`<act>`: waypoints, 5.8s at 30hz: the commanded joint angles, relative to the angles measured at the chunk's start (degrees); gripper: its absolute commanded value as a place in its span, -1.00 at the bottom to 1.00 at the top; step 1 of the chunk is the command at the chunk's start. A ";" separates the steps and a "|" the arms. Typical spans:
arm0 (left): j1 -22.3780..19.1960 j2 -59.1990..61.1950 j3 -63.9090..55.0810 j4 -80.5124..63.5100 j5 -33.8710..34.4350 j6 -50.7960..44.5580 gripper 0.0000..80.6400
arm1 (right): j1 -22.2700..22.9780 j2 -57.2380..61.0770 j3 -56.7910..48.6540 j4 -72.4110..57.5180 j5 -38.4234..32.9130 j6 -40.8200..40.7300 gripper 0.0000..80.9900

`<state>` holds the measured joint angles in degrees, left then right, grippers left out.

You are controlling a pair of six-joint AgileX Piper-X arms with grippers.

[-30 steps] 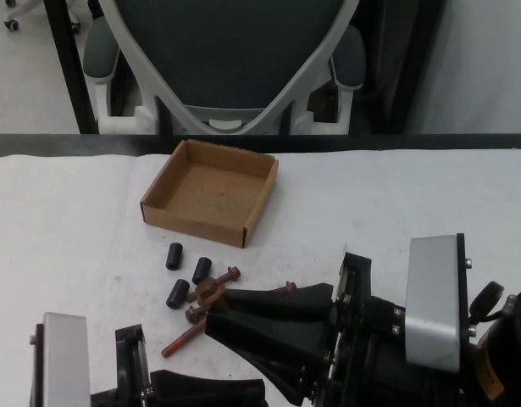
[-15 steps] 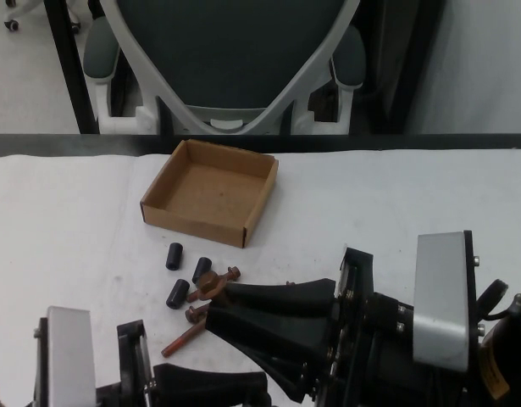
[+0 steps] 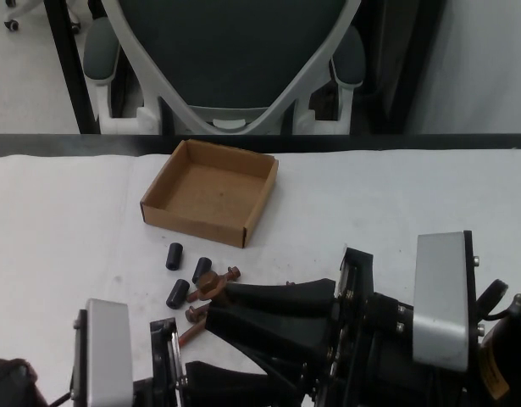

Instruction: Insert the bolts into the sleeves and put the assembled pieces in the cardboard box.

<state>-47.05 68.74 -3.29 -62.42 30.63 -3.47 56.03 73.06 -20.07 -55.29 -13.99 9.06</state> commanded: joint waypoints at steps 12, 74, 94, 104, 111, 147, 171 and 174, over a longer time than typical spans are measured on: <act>-0.25 -0.06 2.54 -11.54 -5.12 -1.73 -0.98 | -0.18 -0.29 -0.52 0.73 -0.27 -2.16 -0.99; 29.86 -29.75 3.29 33.49 -8.72 6.14 -0.98 | -7.27 -0.29 -10.85 68.59 27.03 -3.05 -0.99; 29.86 -47.93 3.29 49.74 -6.92 6.14 -0.98 | -12.93 -0.29 -10.85 78.42 16.25 -1.74 0.11; 29.86 -47.93 3.29 49.74 -5.83 5.21 -0.98 | -12.93 0.19 -12.36 91.47 11.73 -2.24 0.11; 29.86 -47.93 3.29 49.74 -5.23 4.98 -0.98 | -12.93 6.64 -22.56 105.06 11.05 -4.66 0.11; 29.86 -47.93 3.29 49.74 -5.37 5.00 -0.98 | -13.35 27.66 -34.82 104.24 17.58 -11.20 0.11; 29.86 -47.93 3.29 49.74 -5.64 5.20 -0.98 | -13.35 27.25 -40.17 111.52 18.03 -11.10 0.11; 29.86 -47.93 3.29 49.74 -5.64 5.20 -0.98 | -13.35 27.25 -39.62 111.69 19.61 -11.10 0.11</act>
<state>-17.36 21.30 0.56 -12.05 25.26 1.80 42.89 100.74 -59.78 55.41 4.21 -2.17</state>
